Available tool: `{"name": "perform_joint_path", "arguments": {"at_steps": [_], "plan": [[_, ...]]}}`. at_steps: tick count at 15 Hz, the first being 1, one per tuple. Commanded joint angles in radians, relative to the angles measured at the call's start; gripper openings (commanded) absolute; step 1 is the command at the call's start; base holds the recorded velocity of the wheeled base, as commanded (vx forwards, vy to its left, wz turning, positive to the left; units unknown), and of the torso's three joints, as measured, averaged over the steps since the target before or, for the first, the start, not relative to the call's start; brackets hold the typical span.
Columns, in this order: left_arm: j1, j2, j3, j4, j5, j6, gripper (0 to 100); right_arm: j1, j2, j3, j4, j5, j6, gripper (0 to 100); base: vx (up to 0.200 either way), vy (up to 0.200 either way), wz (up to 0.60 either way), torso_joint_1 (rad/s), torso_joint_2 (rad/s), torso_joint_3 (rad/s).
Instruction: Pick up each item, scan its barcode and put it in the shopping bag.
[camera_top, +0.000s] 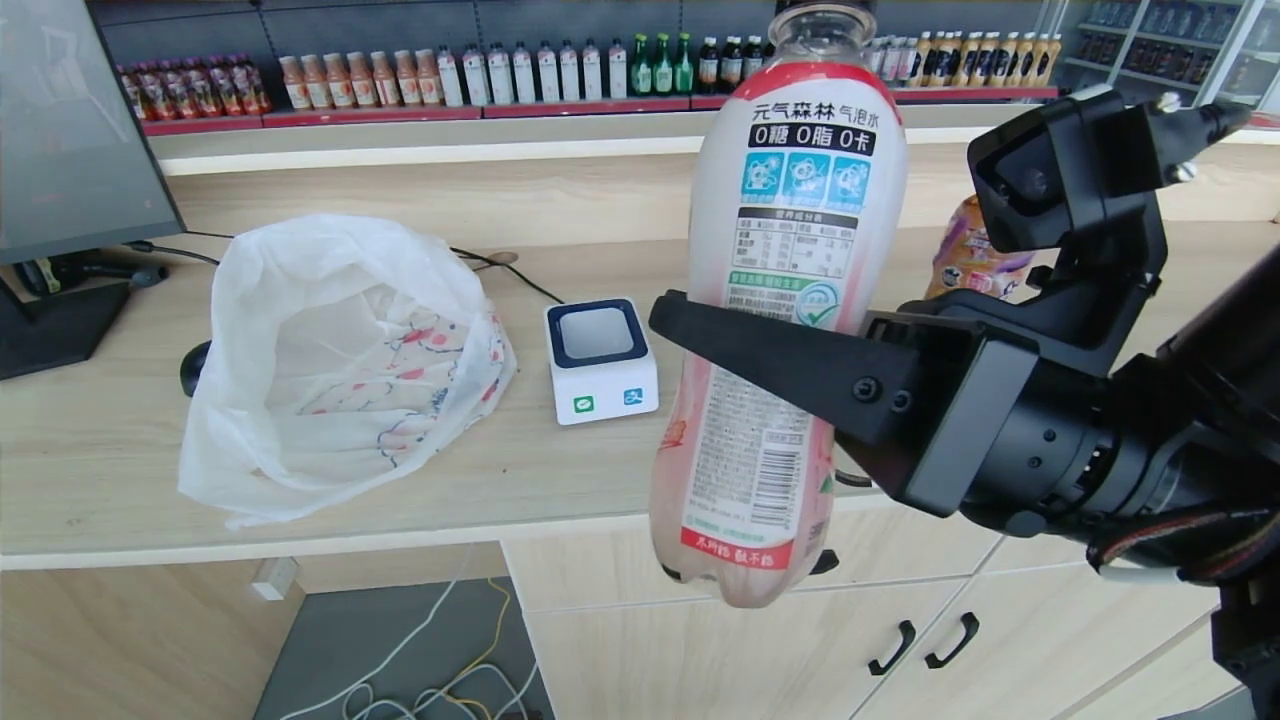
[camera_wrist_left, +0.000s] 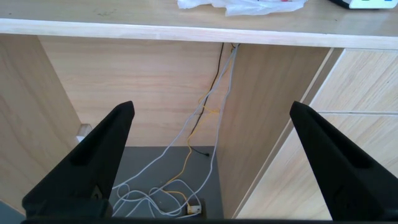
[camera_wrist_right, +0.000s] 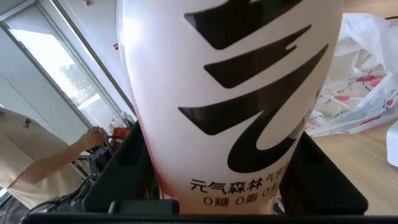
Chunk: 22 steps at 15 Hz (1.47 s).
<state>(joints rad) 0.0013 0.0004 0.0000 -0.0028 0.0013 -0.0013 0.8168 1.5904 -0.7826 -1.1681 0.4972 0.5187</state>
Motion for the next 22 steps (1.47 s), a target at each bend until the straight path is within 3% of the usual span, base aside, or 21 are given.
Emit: {"name": "perform_joint_path", "arguments": {"at_steps": [1, 11, 15, 19, 22], "plan": [[0.0, 0.0, 0.0, 0.0, 0.0, 0.0, 100, 0.005, 0.002, -0.001, -0.001, 0.0, 0.0, 0, 0.0, 0.0, 0.0, 0.0, 0.0, 0.0], [0.0, 0.0, 0.0, 0.0, 0.0, 0.0, 100, 0.013, 0.003, 0.005, -0.002, -0.002, -0.022, 0, 0.0, 0.0, 0.0, 0.0, 0.0, 0.0], [0.0, 0.0, 0.0, 0.0, 0.0, 0.0, 100, 0.013, -0.038, 0.088, -0.005, -0.02, -0.086, 0, 0.0, 0.0, 0.0, 0.0, 0.0, 0.0], [0.0, 0.0, 0.0, 0.0, 0.0, 0.0, 100, 0.013, -0.044, 0.163, -0.005, -0.085, -0.169, 0, 0.0, 0.0, 0.0, 0.0, 0.0, 0.0], [0.0, 0.0, 0.0, 0.0, 0.0, 0.0, 100, 0.013, -0.038, 0.201, -0.004, -0.197, -0.238, 0, 0.0, 0.0, 0.0, 0.0, 0.0, 0.0]]}}
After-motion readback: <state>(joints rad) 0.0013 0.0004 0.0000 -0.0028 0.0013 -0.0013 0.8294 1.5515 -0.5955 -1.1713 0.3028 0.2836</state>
